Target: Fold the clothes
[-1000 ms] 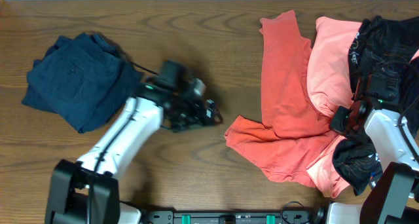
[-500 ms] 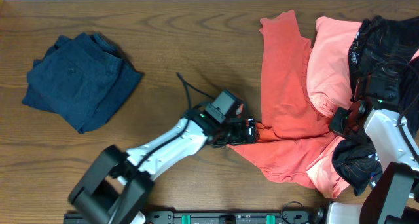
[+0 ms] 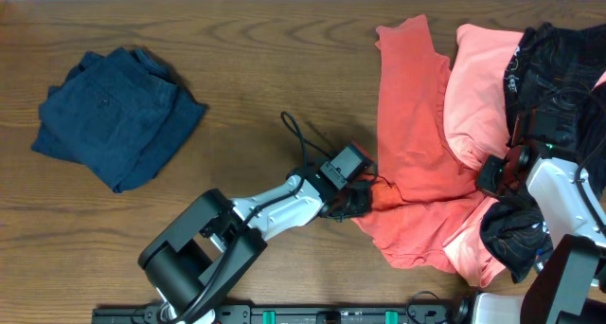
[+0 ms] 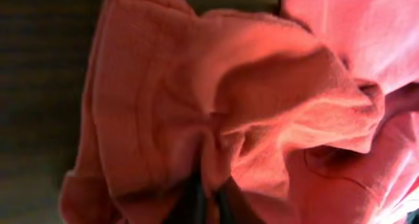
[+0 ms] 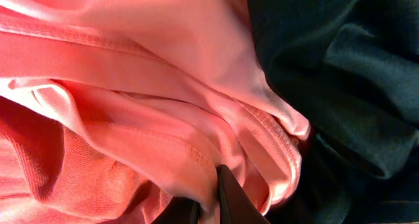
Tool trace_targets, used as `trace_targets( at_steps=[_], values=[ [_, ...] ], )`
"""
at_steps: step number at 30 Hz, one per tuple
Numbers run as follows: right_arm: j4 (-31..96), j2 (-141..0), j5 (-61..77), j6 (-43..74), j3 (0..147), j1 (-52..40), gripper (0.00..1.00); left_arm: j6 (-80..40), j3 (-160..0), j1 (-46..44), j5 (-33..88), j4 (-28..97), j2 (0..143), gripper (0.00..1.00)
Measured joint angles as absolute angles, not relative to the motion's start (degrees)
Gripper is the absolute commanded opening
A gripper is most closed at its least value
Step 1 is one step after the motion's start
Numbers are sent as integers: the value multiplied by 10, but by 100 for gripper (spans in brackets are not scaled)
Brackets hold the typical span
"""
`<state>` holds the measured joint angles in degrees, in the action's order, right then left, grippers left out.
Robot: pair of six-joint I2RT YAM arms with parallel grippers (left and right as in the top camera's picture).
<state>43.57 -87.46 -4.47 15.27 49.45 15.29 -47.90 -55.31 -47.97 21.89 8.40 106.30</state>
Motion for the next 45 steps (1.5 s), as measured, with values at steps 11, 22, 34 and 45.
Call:
trace_targets(
  at_steps=[11, 22, 34, 45],
  values=[
    [439, -875, -45, 152, 495, 153, 9, -320, -590, -248, 125, 265, 1032, 6],
    [444, -875, -64, 152, 495, 159, 9, -251, -676, 54, 75, 266, 969, 6],
    [426, -875, -100, 165, 496, 184, 38, -228, -752, 80, 202, 455, 962, 98],
    [411, -875, 63, 66, 558, 129, 47, -276, -657, -174, 257, 513, 962, 98]
  ],
)
